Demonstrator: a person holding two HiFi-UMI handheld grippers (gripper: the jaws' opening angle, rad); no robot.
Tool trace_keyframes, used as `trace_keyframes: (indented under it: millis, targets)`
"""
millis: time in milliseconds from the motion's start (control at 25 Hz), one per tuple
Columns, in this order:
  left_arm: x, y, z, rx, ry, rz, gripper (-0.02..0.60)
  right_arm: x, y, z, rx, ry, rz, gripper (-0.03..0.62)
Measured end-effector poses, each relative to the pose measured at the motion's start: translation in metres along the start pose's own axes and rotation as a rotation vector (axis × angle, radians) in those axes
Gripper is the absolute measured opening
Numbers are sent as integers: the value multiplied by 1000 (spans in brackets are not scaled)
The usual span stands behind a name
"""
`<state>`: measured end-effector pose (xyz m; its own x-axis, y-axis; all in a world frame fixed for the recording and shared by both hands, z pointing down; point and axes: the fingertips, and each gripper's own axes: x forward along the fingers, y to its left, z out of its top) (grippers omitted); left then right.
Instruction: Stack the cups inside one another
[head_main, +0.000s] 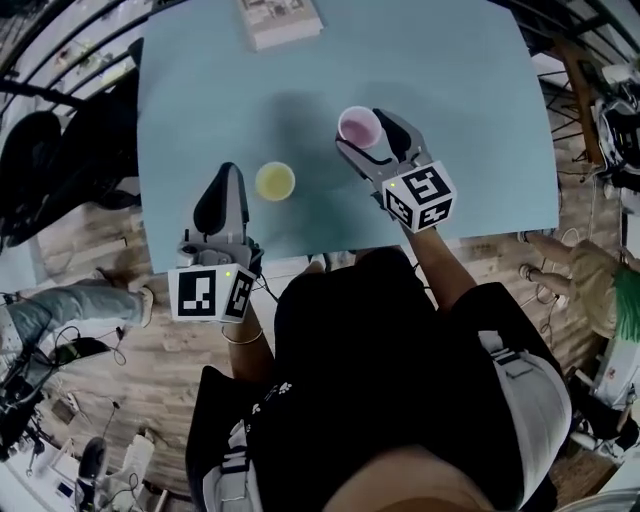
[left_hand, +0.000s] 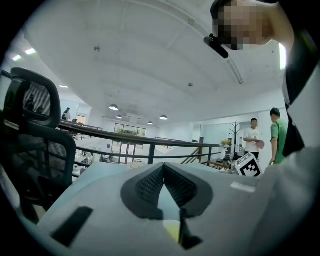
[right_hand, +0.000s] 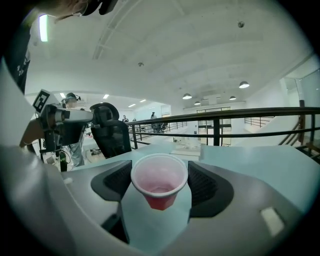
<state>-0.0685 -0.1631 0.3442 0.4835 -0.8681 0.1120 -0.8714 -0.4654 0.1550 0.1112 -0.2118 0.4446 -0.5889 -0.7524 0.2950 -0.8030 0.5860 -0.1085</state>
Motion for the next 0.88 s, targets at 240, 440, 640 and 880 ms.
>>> trace_keyframes:
  millis: [240,440,640,880]
  targets:
    - [-26,24,-1,-9,-8,63,-9,26,54,13,-25,-11,131,360]
    - [-47,38,-5,-22,-5,106,-9,39,96,19,-53,-14,230,360]
    - [-59,47,-7,-29,-12,131,-9,47,133,18,-113,-2,317,360]
    - [-72,55,-7,-33,-21,153,-9,51,158,9,-123,19,374,360]
